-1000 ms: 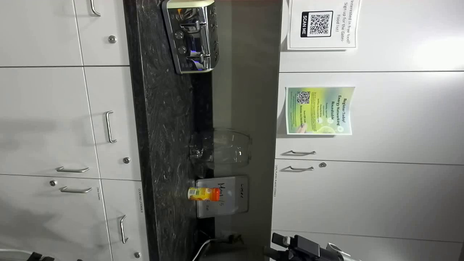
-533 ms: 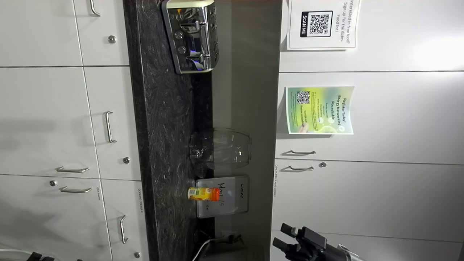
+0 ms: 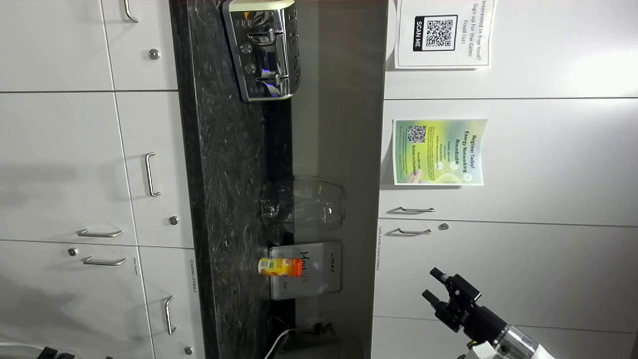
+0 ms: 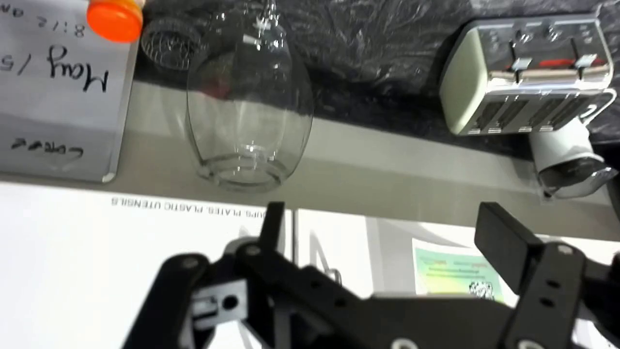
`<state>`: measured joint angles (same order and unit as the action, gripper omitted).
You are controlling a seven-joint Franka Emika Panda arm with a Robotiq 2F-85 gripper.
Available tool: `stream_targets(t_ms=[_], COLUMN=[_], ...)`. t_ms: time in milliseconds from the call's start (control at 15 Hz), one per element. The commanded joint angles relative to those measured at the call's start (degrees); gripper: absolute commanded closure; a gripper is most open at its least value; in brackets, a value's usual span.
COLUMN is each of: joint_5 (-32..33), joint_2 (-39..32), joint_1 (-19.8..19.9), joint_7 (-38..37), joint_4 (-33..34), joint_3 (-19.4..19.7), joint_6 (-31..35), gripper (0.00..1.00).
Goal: Open the third cabinet door from the right
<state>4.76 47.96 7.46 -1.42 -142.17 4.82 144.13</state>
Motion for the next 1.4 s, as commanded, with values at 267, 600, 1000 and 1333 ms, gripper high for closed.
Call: stream_targets(t_ms=[267, 600, 1000, 1333], joint_5=[5.90, 4.78, 6.99, 11.82], joint_2=[-18.50, -18.37, -22.35, -27.67], joint_1=[9.97, 8.44, 11.89, 25.16], joint_7=[-6.24, -4.72, -7.68, -16.94], joint_4=[9.96, 9.09, 12.45, 19.23], joint_3=[-6.54, -5.37, -8.46, -18.89], joint_6=[18.38, 17.74, 26.38, 31.74], gripper=[0.00, 0.00, 0.00, 0.00])
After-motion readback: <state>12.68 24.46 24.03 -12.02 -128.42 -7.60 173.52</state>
